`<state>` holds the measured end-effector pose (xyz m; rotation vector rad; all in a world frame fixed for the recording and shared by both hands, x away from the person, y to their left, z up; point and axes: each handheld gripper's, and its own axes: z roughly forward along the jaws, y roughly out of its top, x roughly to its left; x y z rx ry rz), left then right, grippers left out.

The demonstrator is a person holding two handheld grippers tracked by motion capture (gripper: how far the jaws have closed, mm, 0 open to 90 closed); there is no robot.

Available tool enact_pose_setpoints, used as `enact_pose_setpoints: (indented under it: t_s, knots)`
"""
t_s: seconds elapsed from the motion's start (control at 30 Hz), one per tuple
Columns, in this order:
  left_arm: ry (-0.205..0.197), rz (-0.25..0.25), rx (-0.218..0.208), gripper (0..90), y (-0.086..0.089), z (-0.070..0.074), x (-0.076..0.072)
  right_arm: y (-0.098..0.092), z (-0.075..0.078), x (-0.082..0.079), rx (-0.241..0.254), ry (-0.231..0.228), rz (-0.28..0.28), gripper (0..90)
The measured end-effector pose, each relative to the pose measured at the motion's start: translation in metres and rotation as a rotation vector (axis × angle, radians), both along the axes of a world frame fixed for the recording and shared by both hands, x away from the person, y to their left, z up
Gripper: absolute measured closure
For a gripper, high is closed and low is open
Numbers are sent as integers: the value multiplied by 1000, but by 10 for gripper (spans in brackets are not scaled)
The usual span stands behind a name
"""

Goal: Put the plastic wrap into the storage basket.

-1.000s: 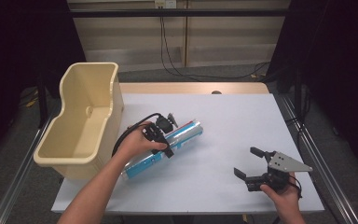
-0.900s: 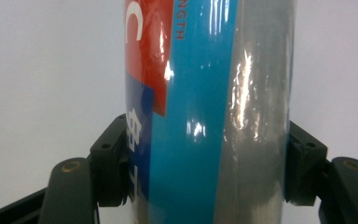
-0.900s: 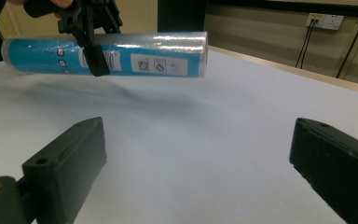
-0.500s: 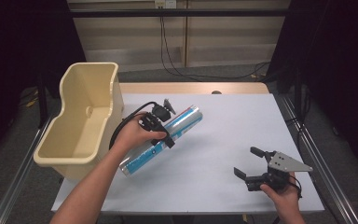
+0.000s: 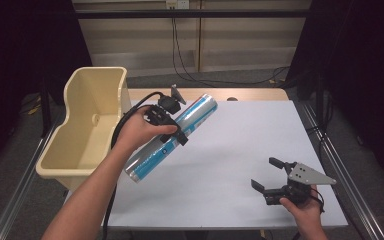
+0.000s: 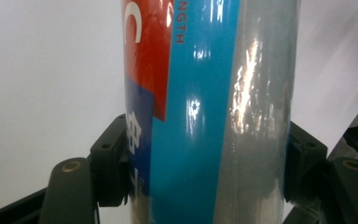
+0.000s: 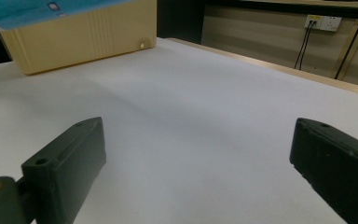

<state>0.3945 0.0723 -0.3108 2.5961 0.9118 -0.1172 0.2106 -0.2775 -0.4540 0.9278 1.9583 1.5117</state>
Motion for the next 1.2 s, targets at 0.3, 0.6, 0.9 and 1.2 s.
enact_pose_setpoints:
  t_s: [0.3,0.6,0.9,1.2]
  knots:
    - [0,52,0,322,4,32,-1,0,0,0,1,1,0,32]
    - [5,101,24,322,10,54,1,0,0,0,3,2,0,32]
    - [-2,168,42,322,28,72,3,0,0,0,3,1,-3,32]
    - [3,242,30,322,54,85,3,1,0,0,6,2,-6,32]
